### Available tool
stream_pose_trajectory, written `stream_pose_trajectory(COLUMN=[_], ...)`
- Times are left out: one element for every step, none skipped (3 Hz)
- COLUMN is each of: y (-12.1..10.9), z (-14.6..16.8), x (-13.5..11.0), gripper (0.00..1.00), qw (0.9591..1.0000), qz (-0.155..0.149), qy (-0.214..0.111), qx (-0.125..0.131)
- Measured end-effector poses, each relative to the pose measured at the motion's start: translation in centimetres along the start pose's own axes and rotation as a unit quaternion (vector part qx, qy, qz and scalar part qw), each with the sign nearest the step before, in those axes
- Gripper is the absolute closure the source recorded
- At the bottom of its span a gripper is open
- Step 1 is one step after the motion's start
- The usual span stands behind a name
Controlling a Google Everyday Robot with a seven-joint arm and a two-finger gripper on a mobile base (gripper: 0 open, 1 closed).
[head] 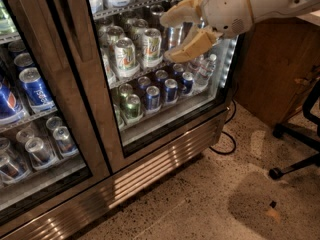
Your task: Open right fridge door
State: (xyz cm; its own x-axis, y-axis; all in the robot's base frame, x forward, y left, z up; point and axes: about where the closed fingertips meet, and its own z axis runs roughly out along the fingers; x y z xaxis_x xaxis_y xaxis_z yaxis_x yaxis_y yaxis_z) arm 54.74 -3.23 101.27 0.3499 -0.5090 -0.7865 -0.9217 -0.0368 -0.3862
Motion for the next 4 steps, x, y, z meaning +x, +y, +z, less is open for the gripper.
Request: stream_pose_trajectory(y=[-0.7,-1.2,-1.7,-2.0], z=[0.3,0.8,1.4,2.0], x=[-1.0,-1.7,-2.4,-3.1], gripper=[0.41,0.44,0.47,0.48], qw=[0.9998,0.9992,0.9985,0.9976], qz=[-0.018,-0.028,-0.040,-0.050], qy=[-0.009,-0.020,-0.028,-0.036], qx=[-0.008,-0.017,-0.025,-0.033])
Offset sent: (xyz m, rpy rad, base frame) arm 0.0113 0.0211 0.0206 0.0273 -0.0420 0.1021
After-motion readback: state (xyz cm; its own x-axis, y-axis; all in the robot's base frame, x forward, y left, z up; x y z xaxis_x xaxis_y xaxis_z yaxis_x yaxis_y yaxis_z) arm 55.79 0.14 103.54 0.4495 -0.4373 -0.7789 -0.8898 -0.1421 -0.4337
